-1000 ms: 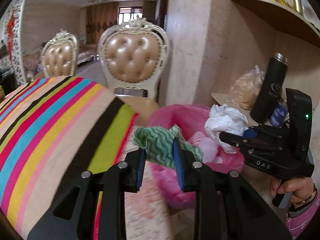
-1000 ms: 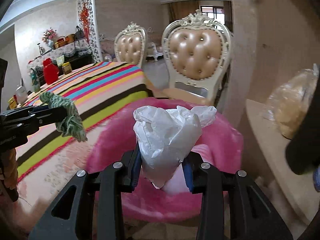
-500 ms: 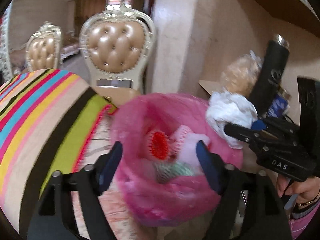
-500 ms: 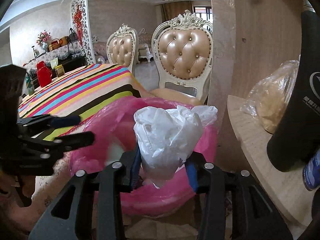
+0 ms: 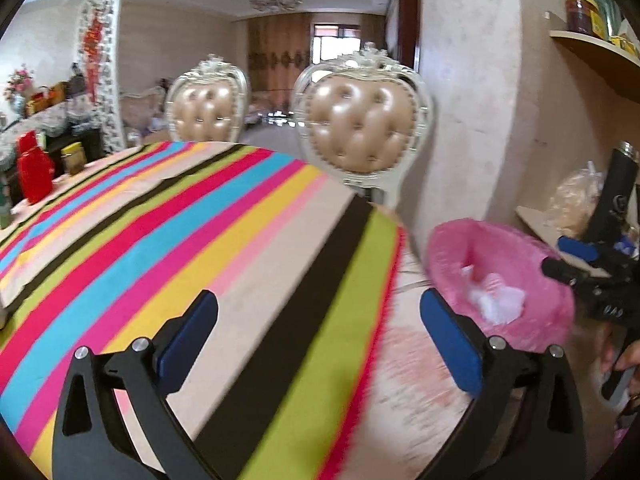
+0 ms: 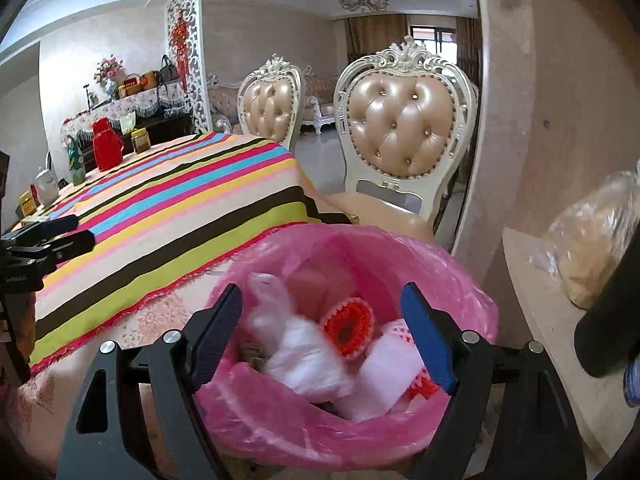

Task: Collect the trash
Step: 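Move both tools back over the remaining trash on the table, then grasp the yellow printed box with the right gripper while the left gripper grasps the white foam block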

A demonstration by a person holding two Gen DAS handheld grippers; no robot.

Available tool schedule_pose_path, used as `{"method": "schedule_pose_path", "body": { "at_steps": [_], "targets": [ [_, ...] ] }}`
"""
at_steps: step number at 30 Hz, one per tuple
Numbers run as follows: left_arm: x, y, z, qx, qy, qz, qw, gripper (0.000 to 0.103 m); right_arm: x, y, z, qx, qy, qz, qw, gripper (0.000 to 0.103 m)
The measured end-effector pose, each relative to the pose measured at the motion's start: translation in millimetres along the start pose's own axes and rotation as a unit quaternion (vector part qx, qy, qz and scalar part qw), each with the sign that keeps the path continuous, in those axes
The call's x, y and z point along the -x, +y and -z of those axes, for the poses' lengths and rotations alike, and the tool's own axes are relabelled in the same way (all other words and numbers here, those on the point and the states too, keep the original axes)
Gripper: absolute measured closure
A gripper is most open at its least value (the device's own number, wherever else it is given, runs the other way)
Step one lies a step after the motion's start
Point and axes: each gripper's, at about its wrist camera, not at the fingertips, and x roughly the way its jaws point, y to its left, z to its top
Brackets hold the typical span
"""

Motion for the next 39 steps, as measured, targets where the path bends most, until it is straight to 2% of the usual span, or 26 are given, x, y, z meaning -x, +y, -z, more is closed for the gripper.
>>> {"method": "schedule_pose_path", "body": {
  "at_steps": [5, 11, 15, 22, 29, 32, 35, 39],
  "targets": [
    [15, 42, 12, 0.021, 0.010, -0.041, 0.9989, 0.005, 0, 32, -5, 0.018, 0.001, -0.018, 1.000, 0.026],
    [36, 95, 27, 0.047, 0.023, -0.096, 0.9940, 0.005, -13, 97, -11, 0.063, 0.011, -0.070, 0.995, 0.025],
    [57, 136, 36, 0.074, 0.023, -0.135, 0.9877, 0.005, -25, 152, -17, 0.107, 0.018, -0.110, 0.988, 0.025],
    [99, 221, 56, 0.111, 0.026, -0.224, 0.9679, 0.005, -40, 244, -24, 0.167, 0.019, -0.175, 0.970, 0.021],
    [120, 311, 80, 0.146, 0.058, -0.316, 0.9357, 0.005, -72, 316, -39, 0.187, 0.040, -0.250, 0.949, 0.021],
    [126, 343, 88, 0.167, 0.069, -0.337, 0.9240, 0.005, -94, 355, -52, 0.201, 0.053, -0.276, 0.938, 0.021],
    [133, 374, 95, 0.194, 0.075, -0.345, 0.9151, 0.005, -112, 400, -62, 0.232, 0.048, -0.300, 0.924, 0.021],
    [141, 398, 100, 0.207, 0.075, -0.350, 0.9107, 0.005, -139, 459, -75, 0.259, 0.063, -0.348, 0.899, 0.021]
  ]
}}
